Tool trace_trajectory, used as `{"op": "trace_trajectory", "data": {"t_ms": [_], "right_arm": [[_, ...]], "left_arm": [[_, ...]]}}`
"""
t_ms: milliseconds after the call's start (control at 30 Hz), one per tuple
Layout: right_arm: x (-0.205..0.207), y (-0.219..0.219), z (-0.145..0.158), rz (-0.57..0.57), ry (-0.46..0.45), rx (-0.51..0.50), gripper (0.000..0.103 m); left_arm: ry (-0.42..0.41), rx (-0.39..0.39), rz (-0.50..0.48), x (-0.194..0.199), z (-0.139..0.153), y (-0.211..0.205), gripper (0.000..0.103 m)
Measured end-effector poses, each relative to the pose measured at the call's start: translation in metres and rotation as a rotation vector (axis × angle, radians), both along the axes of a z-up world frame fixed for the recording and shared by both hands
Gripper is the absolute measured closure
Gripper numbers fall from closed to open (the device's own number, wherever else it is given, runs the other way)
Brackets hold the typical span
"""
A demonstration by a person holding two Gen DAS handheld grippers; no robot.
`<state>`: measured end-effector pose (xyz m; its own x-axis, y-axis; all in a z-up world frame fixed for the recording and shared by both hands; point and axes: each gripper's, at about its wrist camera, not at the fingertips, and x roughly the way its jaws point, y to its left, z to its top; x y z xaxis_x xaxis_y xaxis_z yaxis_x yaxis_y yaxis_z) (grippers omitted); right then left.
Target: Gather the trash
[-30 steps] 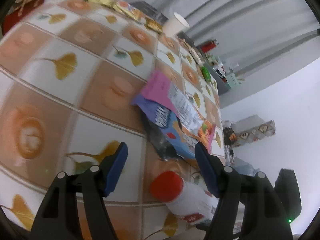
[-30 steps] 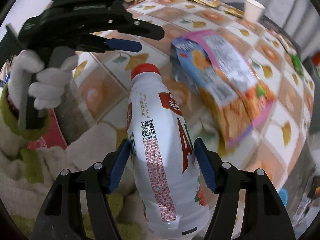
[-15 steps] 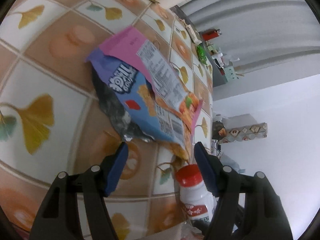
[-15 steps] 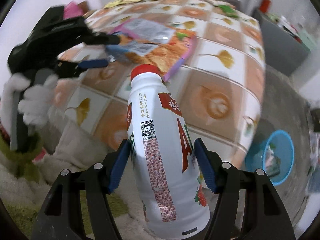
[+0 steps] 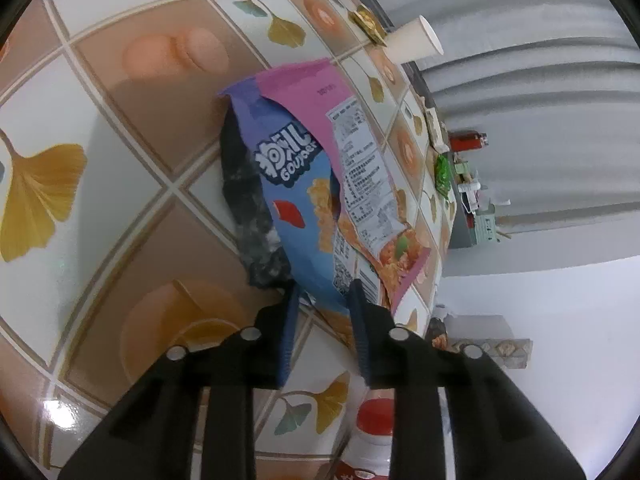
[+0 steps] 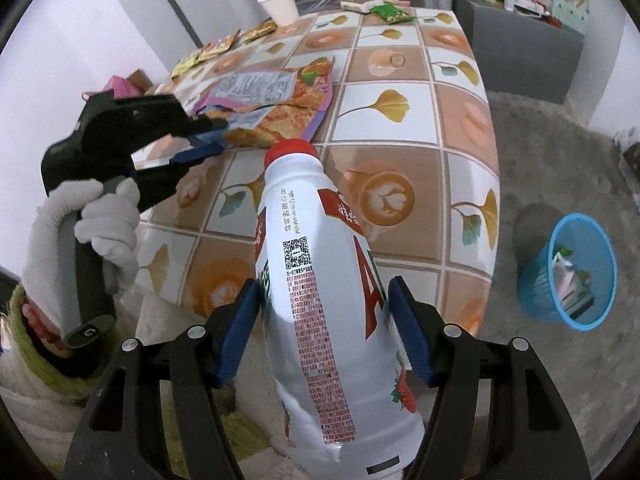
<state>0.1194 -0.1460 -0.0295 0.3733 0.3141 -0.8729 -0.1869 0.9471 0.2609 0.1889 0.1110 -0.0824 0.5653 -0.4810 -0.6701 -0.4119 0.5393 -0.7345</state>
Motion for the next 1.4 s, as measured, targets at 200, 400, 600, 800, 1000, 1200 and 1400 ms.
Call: {"op": "trace_trajectory", "data": {"t_ms": [200,400,600,800,1000,1200,1400], "right_arm": [[0.005,-0.014,-0.001,-0.048,0.006,0.035,0.041],[0.017,-0.025,-0.003,-0.097,0.031,0.085,0.041],[0.037,-0.022,-0.005,-0.128,0.053,0.113,0.041],[0.056,-0.014,-0.004,-0.139,0.061,0.113,0.041],[0.07,-0.006,-0.004,-0.142,0.06,0.101,0.042],[0.081,-0.002,-0.004,-0.151,0.06,0.096,0.042],[0.088,-0.001,-0.003,-0.16,0.063,0.096,0.042]], "left_arm": [[-0.024,0.091,-0.024,-0.003,0.004,0.005,0.092],[-0.112,0.359,-0.17,-0.009,0.031,0.011,0.095],[-0.215,0.586,-0.322,-0.021,0.059,0.008,0.098],[-0.26,0.634,-0.514,-0.028,0.073,-0.005,0.102],[-0.265,0.742,-0.588,-0.029,0.074,-0.02,0.102],[-0.259,0.779,-0.622,-0.023,0.07,-0.027,0.102],[-0.26,0.794,-0.64,-0.019,0.069,-0.031,0.102]]}}
